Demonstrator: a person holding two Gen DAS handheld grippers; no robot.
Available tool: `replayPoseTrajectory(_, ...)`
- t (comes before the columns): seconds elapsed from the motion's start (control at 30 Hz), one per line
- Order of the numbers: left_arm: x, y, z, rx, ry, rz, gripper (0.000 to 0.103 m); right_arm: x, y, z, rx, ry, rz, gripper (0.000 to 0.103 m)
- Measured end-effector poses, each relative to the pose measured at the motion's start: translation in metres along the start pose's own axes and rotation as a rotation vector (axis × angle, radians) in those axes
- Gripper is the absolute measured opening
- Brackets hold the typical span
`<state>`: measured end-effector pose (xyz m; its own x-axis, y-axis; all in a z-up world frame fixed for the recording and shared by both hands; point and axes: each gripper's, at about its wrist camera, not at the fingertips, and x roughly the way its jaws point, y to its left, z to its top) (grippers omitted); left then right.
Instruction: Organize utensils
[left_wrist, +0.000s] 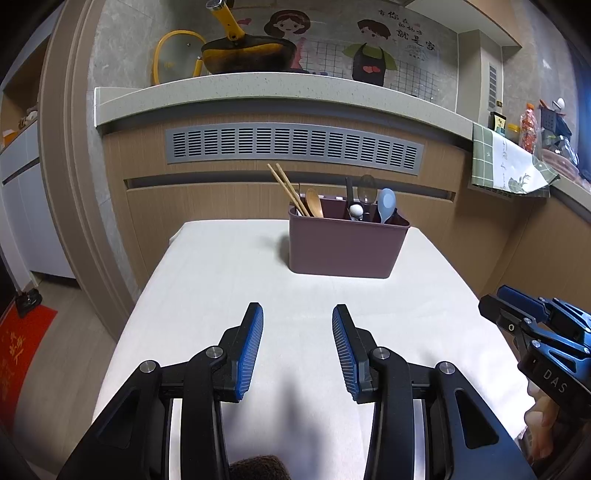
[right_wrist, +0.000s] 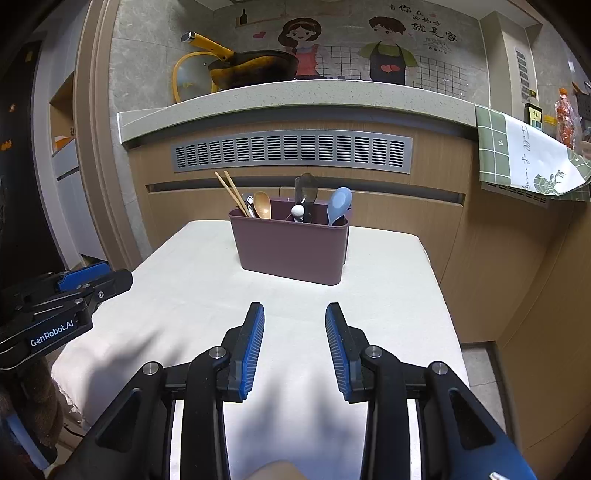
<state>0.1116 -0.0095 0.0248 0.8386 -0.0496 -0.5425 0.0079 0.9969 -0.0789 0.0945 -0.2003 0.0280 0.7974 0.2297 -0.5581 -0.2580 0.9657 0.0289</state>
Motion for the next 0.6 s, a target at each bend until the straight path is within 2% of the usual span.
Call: replayPoseTrajectory(0.6,0.0041,-0.0001,-0.0064,0.008,0.027,-0.004,0.040,0.0027,-0.0054,0.0005,0.025,0.006,-0.011,0.032)
